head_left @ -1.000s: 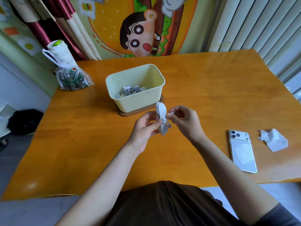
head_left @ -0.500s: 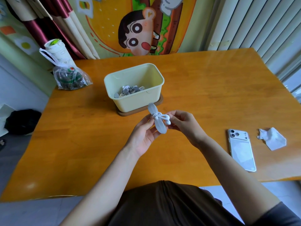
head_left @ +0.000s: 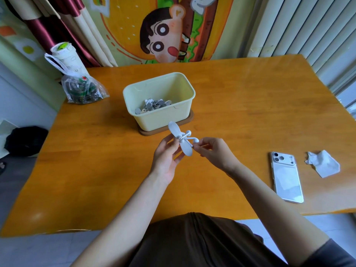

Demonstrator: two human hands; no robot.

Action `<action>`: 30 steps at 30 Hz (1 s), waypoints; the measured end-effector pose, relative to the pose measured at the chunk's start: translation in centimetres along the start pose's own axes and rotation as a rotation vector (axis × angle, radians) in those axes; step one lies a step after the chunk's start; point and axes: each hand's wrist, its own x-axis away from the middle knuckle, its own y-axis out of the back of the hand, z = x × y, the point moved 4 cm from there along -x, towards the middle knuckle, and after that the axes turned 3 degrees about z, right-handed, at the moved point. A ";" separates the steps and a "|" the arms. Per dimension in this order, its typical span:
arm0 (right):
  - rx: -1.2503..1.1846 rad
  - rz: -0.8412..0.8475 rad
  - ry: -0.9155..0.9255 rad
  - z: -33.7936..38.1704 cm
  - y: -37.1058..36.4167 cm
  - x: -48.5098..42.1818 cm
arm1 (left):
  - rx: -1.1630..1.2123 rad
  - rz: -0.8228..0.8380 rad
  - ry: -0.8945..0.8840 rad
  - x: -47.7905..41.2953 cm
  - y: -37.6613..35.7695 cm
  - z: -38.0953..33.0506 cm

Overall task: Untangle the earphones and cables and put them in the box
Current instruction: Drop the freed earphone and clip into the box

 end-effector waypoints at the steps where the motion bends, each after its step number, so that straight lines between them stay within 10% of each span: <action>1: 0.018 -0.004 -0.004 -0.1 0.1 -0.1 | -0.013 -0.015 -0.003 0.0 0.1 0.0; 9: 0.200 -0.233 0.157 1.2 0.4 -0.3 | -0.116 -0.096 -0.054 -0.2 0.5 -0.1; 25: 0.223 -0.161 0.183 3.6 -0.9 -4.3 | -0.292 -0.172 -0.135 -4.6 -0.1 -3.8; 30: 0.173 -0.244 0.163 5.0 0.7 -8.0 | -0.865 -0.129 -0.388 -7.3 -0.2 -8.0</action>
